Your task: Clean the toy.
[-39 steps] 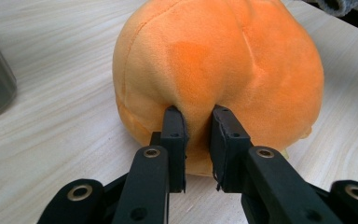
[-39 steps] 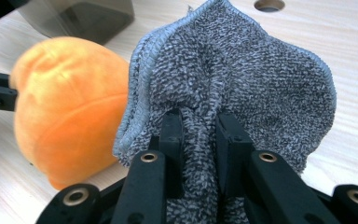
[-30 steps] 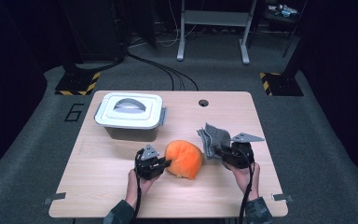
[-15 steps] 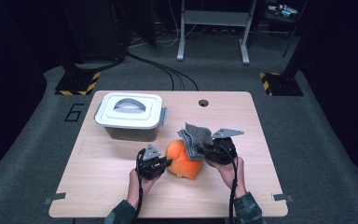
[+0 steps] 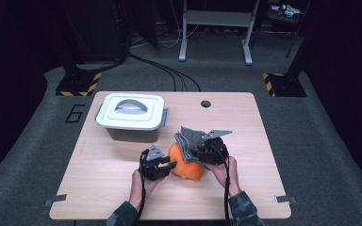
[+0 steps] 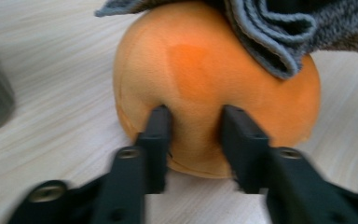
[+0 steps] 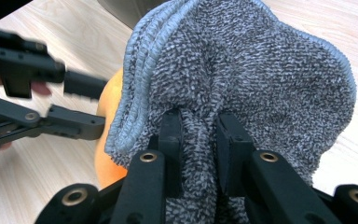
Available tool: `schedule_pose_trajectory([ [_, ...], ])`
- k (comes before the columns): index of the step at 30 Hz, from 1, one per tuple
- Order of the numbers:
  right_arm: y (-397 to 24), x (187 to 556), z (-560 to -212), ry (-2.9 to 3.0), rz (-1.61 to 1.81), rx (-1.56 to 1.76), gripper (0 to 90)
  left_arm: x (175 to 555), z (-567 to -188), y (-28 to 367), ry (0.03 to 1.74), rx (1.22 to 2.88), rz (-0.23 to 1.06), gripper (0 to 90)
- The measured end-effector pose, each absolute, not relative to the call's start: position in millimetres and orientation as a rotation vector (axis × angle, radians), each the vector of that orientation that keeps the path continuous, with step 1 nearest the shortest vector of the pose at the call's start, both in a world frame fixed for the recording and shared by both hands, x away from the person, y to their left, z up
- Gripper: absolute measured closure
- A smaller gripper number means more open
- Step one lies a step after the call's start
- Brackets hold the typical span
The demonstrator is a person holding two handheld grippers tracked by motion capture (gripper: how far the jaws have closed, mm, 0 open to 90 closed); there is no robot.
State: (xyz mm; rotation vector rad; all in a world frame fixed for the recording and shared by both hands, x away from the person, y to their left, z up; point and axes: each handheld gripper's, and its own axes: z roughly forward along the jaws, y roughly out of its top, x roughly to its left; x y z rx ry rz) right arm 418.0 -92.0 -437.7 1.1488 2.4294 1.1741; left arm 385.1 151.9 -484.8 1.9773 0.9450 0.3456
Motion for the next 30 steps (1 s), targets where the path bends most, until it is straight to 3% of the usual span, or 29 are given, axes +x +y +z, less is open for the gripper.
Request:
schedule_pose_trajectory([
  [2, -92.5, 418.6, -439.0, 2.434, 1.177, 1.145, 74.3, 387.7, -486.1, 153.6, 0.969, 1.968, 0.335, 42.8],
  [3, -92.7, 418.9, -439.3, 2.431, 1.176, 1.143, 74.3, 388.9, -486.9, 154.1, 0.967, 1.965, 0.322, 41.9],
  [4, -92.6, 419.1, -439.8, 2.436, 1.178, 1.148, 74.3, 389.5, -487.1, 154.1, 0.955, 1.970, 0.316, 44.3],
  [8, -92.2, 419.4, -441.5, 2.428, 1.181, 1.155, 74.4, 385.7, -485.1, 145.2, 0.903, 2.013, 0.345, 67.5],
  [11, -93.1, 418.7, -439.7, 2.423, 1.179, 1.164, 74.2, 384.1, -483.2, 142.1, 0.890, 2.022, 0.371, 76.0],
  [20, -77.7, 415.3, -419.0, 2.397, 1.221, 1.099, 74.1, 381.1, -482.6, 135.6, 0.838, 2.033, 0.391, 81.2],
  [30, -63.8, 419.4, -429.3, 2.407, 1.141, 1.081, 74.1, 381.7, -485.0, 137.2, 0.869, 2.023, 0.388, 84.0],
])
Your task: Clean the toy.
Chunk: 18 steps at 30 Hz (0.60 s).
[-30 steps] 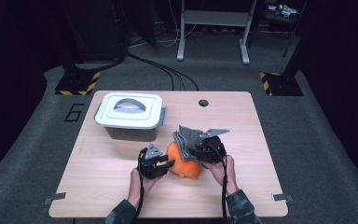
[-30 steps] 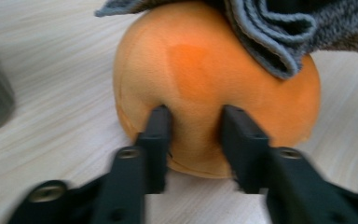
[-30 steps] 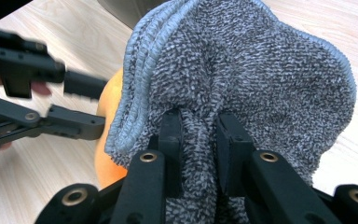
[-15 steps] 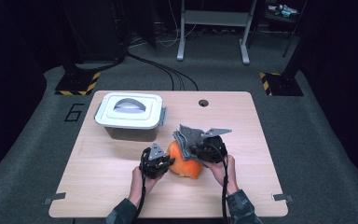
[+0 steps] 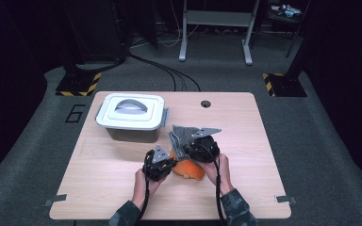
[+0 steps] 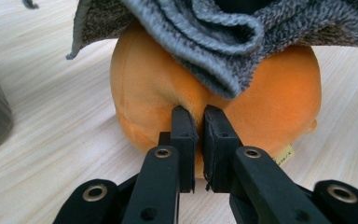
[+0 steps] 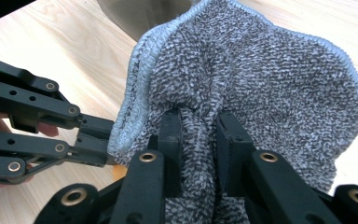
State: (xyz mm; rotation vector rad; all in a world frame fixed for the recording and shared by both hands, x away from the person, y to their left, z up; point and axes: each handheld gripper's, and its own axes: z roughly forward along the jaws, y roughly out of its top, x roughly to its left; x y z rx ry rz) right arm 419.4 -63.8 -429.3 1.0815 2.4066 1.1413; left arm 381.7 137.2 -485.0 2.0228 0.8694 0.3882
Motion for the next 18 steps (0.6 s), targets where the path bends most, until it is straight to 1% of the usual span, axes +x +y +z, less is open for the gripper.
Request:
schedule_pose_trajectory([
  [9, -87.3, 415.8, -432.5, 2.343, 1.115, 1.140, 74.2, 380.7, -485.8, 139.0, 0.865, 2.010, 0.378, 84.7],
  [13, -100.2, 415.6, -436.8, 2.304, 1.095, 1.190, 74.3, 379.5, -486.7, 139.5, 0.878, 1.998, 0.359, 84.7],
  [18, -114.8, 420.4, -445.6, 2.260, 1.042, 1.248, 74.5, 379.5, -486.9, 140.2, 0.869, 1.997, 0.366, 84.7],
])
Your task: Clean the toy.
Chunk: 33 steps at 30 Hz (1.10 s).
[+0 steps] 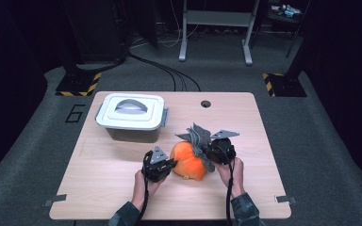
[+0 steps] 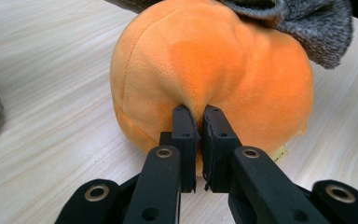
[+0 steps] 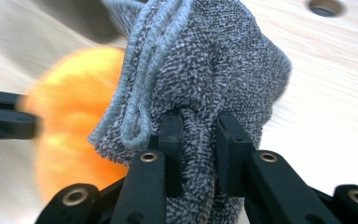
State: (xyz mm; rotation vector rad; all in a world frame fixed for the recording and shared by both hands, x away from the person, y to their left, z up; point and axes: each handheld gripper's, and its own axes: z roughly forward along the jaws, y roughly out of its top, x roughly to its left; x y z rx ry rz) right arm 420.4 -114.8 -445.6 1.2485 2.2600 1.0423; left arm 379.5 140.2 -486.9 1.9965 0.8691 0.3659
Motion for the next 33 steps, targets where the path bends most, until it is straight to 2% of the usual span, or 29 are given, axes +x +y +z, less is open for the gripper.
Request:
schedule_pose_trajectory([
  [5, -126.5, 427.2, -453.8, 2.247, 1.038, 1.317, 74.9, 379.0, -487.1, 140.2, 0.870, 1.990, 0.369, 84.5],
  [9, -125.9, 421.5, -436.2, 2.215, 1.161, 1.291, 75.2, 377.7, -486.4, 139.3, 0.879, 1.989, 0.375, 84.4],
  [15, -89.5, 404.8, -411.3, 2.281, 1.266, 1.145, 75.1, 376.6, -484.9, 136.9, 0.878, 1.998, 0.393, 84.1],
  [17, -69.4, 408.4, -419.5, 2.343, 1.223, 1.115, 75.1, 376.6, -485.0, 137.2, 0.882, 2.000, 0.391, 84.4],
  [20, -61.8, 414.1, -430.2, 2.365, 1.155, 1.101, 75.4, 377.3, -486.2, 138.6, 0.894, 2.000, 0.390, 84.6],
  [33, -79.0, 426.2, -438.6, 2.298, 1.105, 1.167, 76.0, 377.5, -486.7, 140.8, 0.888, 1.986, 0.381, 86.8],
])
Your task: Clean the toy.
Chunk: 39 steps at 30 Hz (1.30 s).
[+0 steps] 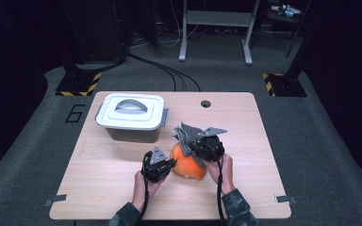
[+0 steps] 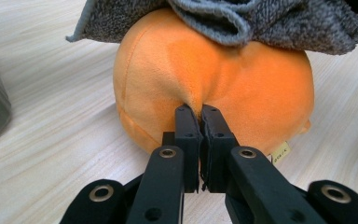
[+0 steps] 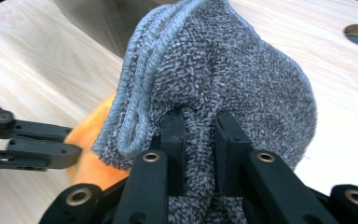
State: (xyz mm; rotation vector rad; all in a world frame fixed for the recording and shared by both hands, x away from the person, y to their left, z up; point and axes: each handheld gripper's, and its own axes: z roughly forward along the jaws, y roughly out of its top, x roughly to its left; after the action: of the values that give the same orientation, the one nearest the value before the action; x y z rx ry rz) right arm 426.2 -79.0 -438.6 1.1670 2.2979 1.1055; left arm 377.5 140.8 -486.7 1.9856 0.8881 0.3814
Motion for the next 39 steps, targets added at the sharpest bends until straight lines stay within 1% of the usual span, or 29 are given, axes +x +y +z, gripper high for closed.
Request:
schedule_pose_trajectory([
  [11, -97.6, 436.8, -447.2, 2.237, 1.073, 1.255, 76.1, 377.7, -486.9, 141.3, 0.880, 1.990, 0.375, 86.6],
  [13, -100.4, 438.3, -449.3, 2.240, 1.077, 1.263, 76.1, 378.5, -485.7, 141.6, 0.882, 1.992, 0.370, 84.3],
  [14, -100.3, 438.1, -450.2, 2.239, 1.088, 1.274, 76.1, 380.3, -484.5, 142.0, 0.883, 2.000, 0.365, 75.4],
  [17, -99.8, 438.1, -451.8, 2.246, 1.091, 1.271, 76.1, 385.6, -480.5, 143.2, 0.878, 2.005, 0.351, 53.8],
  [18, -100.3, 438.8, -452.1, 2.253, 1.098, 1.268, 76.0, 387.5, -479.9, 142.8, 0.881, 2.011, 0.356, 49.7],
  [19, -100.3, 439.0, -452.6, 2.252, 1.112, 1.277, 75.8, 388.8, -480.0, 142.0, 0.880, 2.012, 0.358, 49.9],
  [20, -100.7, 439.0, -452.7, 2.254, 1.112, 1.284, 75.5, 389.3, -480.6, 140.6, 0.871, 2.013, 0.350, 51.9],
  [22, -101.7, 439.6, -453.0, 2.265, 1.124, 1.280, 73.3, 388.9, -481.6, 137.6, 0.854, 2.027, 0.361, 59.8],
  [24, -102.9, 439.3, -452.5, 2.259, 1.120, 1.272, 67.7, 388.2, -482.1, 136.2, 0.846, 2.034, 0.354, 70.0],
  [25, -103.1, 439.3, -452.6, 2.259, 1.120, 1.287, 62.4, 388.0, -482.5, 136.2, 0.845, 2.035, 0.349, 73.4],
  [27, -104.4, 439.6, -452.4, 2.238, 1.105, 1.309, 51.2, 388.1, -483.4, 136.9, 0.848, 2.035, 0.336, 77.7],
  [28, -104.8, 440.3, -452.9, 2.237, 1.101, 1.323, 47.9, 388.2, -483.7, 137.3, 0.845, 2.041, 0.341, 78.8],
  [30, -107.0, 442.9, -454.3, 2.242, 1.108, 1.326, 45.6, 388.1, -484.6, 137.5, 0.844, 2.040, 0.338, 79.9],
  [34, -111.0, 448.7, -458.4, 2.273, 1.182, 1.418, 45.6, 388.7, -485.6, 138.1, 0.847, 2.041, 0.331, 80.4],
  [35, -112.2, 450.6, -460.1, 2.280, 1.207, 1.426, 48.3, 388.7, -485.8, 137.9, 0.849, 2.040, 0.332, 80.5],
  [37, -114.8, 452.1, -462.5, 2.310, 1.284, 1.465, 61.0, 388.7, -485.8, 137.3, 0.852, 2.035, 0.336, 80.8],
  [39, -114.0, 451.0, -463.0, 2.307, 1.313, 1.464, 69.9, 388.4, -485.6, 136.8, 0.854, 2.034, 0.341, 81.2],
])
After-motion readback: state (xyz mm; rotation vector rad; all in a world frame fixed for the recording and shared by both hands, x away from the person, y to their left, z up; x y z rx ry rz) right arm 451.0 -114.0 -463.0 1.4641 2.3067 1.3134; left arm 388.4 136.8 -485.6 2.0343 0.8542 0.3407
